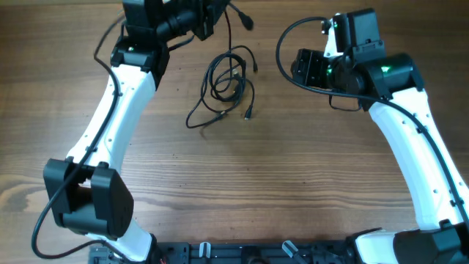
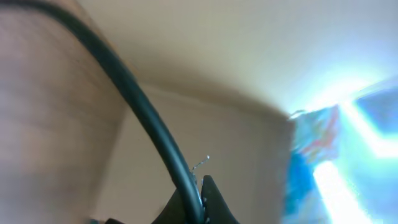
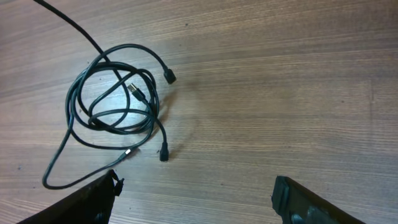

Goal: Untangle cables

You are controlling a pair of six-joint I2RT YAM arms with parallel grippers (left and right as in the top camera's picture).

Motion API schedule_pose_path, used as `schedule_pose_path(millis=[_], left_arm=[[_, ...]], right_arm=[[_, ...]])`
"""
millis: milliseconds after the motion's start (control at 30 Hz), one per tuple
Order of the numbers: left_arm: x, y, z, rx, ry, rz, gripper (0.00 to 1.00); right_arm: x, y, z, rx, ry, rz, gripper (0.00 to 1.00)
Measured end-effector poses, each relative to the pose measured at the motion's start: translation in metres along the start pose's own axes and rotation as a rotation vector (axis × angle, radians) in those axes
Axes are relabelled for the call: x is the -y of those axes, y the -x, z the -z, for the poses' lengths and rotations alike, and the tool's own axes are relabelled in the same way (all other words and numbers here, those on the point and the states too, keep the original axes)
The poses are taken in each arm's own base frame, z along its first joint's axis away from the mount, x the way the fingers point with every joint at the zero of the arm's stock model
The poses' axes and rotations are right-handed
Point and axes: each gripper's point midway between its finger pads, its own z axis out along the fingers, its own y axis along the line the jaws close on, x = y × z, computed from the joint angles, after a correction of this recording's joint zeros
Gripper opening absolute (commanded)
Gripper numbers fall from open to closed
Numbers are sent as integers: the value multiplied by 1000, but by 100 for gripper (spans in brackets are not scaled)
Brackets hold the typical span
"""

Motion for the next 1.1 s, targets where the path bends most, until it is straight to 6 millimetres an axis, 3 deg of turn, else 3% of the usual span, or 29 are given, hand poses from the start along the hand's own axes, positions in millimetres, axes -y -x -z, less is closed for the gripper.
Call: schedule_pose_path(millis=[133, 200, 233, 300, 333, 400, 433, 533, 600, 733, 833, 933, 1000, 1100], left_arm=[[14, -14, 6, -18, -21, 248, 4], [6, -21, 8, -7, 30, 356, 4], [-10, -19, 10, 33, 94, 433, 4], [-69, 4, 27, 254, 275, 613, 4], [-86, 12, 36, 336, 323, 636, 4], [-144, 47, 85, 708, 508, 639, 4], [-150, 55, 98, 793, 539, 615, 4], [-189, 66, 167, 1117, 783, 529, 4], [-196, 70, 189, 1189, 889, 438, 4], [-194, 75, 193, 1011, 1102, 92, 4], [-200, 61, 169, 653, 1196, -148, 4], [-197, 40, 130, 286, 1091, -337, 4], [-187, 29, 114, 132, 969, -368, 4], [-150, 25, 101, 29, 751, -396, 4]], right_arm=[[2, 0, 0, 3, -10, -2, 83], [4, -1, 0, 0, -24, -6, 83], [6, -3, 0, -8, -31, -7, 83], [8, -6, 0, -21, -41, -7, 83], [9, -7, 0, -26, -43, -8, 83], [10, -9, 0, -32, -49, -8, 83], [10, -9, 0, -32, -49, -8, 83], [10, -8, 0, -30, -49, -8, 83], [10, -9, 0, -33, -50, -8, 83], [10, -8, 0, -30, -48, -6, 83], [-2, -4, 0, -17, 16, 28, 83], [-21, -4, -1, -27, 118, 49, 82], [-35, -8, -10, -64, 186, 59, 79], [-66, -23, -39, -153, 293, 63, 76]])
